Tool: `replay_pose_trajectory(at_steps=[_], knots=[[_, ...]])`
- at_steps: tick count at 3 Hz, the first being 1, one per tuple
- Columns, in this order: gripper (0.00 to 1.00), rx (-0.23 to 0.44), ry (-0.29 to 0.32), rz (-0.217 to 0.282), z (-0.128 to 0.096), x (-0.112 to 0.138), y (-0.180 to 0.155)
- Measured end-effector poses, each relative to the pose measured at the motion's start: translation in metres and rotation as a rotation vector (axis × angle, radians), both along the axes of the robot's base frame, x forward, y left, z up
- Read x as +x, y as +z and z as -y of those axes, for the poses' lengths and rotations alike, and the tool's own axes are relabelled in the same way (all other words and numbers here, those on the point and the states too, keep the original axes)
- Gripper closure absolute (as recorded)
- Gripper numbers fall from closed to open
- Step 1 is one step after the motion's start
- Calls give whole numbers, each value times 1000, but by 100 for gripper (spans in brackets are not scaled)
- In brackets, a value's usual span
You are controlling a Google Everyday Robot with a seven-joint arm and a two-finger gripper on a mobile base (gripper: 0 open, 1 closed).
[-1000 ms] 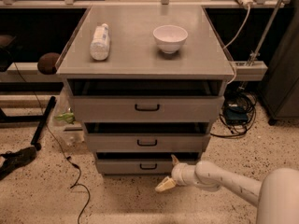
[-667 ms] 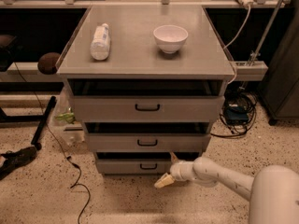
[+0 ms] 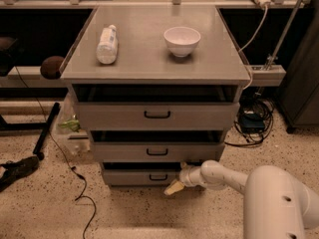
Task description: Open bottom drawer
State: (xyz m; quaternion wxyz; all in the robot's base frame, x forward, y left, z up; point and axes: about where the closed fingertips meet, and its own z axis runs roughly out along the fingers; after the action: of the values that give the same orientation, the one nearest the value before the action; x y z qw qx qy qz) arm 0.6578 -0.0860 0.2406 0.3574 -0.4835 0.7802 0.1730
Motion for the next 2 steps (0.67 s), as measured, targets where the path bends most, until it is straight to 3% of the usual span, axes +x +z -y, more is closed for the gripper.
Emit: replay_pose_trajectory(at_steps=[2], knots=[[0,-38,-37,-49,10,20,-24]])
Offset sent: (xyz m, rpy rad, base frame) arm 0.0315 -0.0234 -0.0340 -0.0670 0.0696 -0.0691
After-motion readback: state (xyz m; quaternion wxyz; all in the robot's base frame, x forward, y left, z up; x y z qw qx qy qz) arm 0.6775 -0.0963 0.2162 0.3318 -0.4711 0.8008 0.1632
